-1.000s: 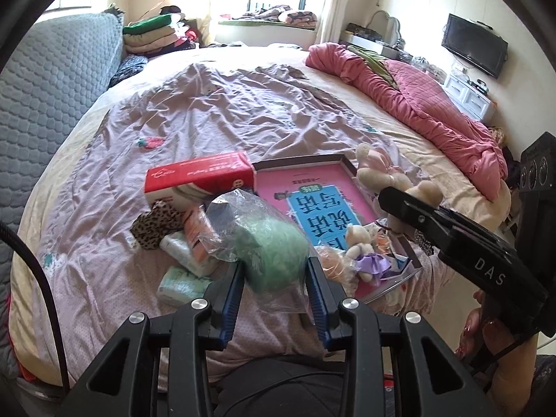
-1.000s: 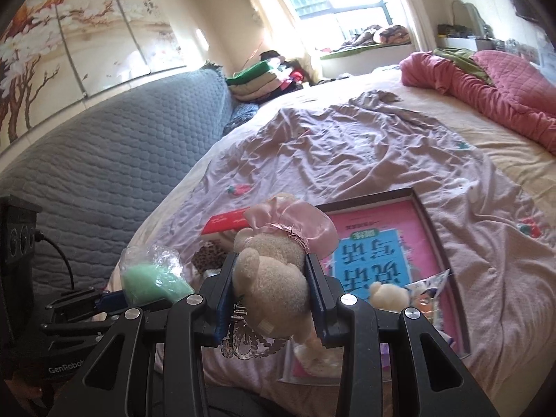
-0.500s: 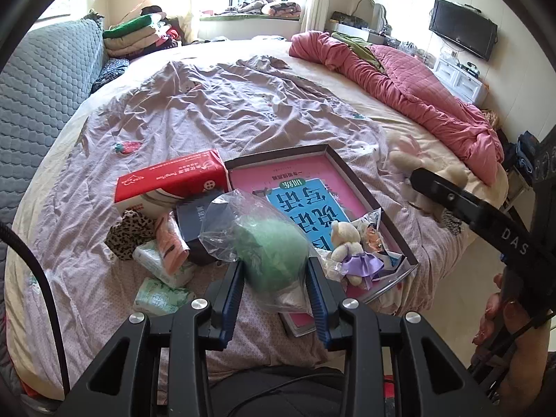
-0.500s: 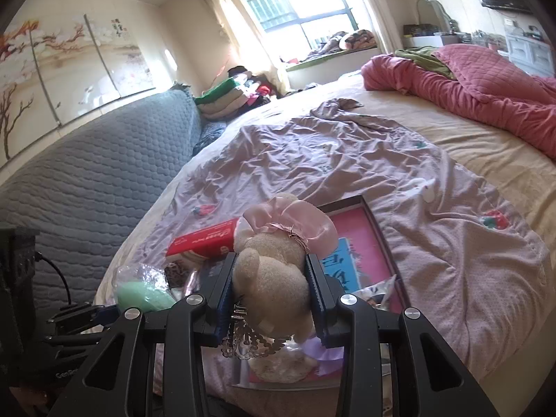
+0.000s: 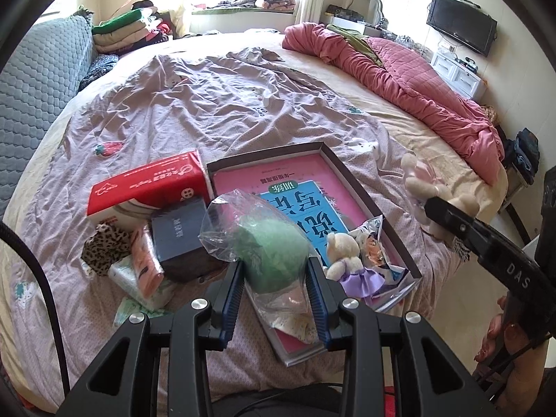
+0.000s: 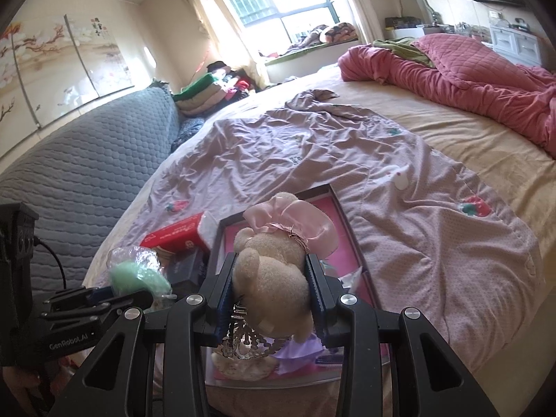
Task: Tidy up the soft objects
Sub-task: 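Carry the green sponge bag with the left gripper while the right gripper carries the bunny over the tray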
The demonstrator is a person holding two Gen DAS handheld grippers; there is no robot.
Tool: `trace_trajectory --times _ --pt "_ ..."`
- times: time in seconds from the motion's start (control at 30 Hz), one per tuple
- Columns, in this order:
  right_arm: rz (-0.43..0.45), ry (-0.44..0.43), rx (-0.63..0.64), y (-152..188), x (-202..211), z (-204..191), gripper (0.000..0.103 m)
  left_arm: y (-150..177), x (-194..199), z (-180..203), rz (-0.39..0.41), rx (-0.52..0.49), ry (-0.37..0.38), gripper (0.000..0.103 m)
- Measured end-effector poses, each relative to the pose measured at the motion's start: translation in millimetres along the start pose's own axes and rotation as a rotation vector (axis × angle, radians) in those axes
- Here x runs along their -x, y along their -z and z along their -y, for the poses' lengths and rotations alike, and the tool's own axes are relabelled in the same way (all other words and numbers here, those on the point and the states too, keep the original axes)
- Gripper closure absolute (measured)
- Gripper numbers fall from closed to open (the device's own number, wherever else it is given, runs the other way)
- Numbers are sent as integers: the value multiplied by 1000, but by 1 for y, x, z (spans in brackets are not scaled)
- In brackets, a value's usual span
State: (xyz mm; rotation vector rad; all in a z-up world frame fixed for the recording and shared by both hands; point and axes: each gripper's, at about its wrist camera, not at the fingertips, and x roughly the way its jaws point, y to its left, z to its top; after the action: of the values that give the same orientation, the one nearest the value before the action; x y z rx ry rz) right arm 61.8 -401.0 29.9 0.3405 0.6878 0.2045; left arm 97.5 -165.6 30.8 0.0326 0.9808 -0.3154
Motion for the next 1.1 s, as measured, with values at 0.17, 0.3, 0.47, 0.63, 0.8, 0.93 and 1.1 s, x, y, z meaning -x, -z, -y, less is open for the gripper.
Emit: trace_trajectory --times 0.17,0.3,0.47,0.63,0.8,0.93,1.1 --pt "-16 17 0 3 -8 7 64 -6 -17 2 -22 2 11 67" --pt "-29 28 -5 5 -14 13 64 -10 -32 2 -42 7 16 67" --pt "-44 41 0 7 -21 19 64 -14 -48 1 -61 10 20 67" --pt "-63 50 -5 8 -28 25 64 -18 -65 1 -85 3 15 67" --pt "-88 69 13 12 -37 28 64 -21 -82 -3 -113 19 16 67" --pt "-107 79 27 15 -44 29 64 -21 -88 -5 -123 22 19 67" --pt "-132 95 54 20 -52 28 64 -21 -100 -8 -142 39 28 67"
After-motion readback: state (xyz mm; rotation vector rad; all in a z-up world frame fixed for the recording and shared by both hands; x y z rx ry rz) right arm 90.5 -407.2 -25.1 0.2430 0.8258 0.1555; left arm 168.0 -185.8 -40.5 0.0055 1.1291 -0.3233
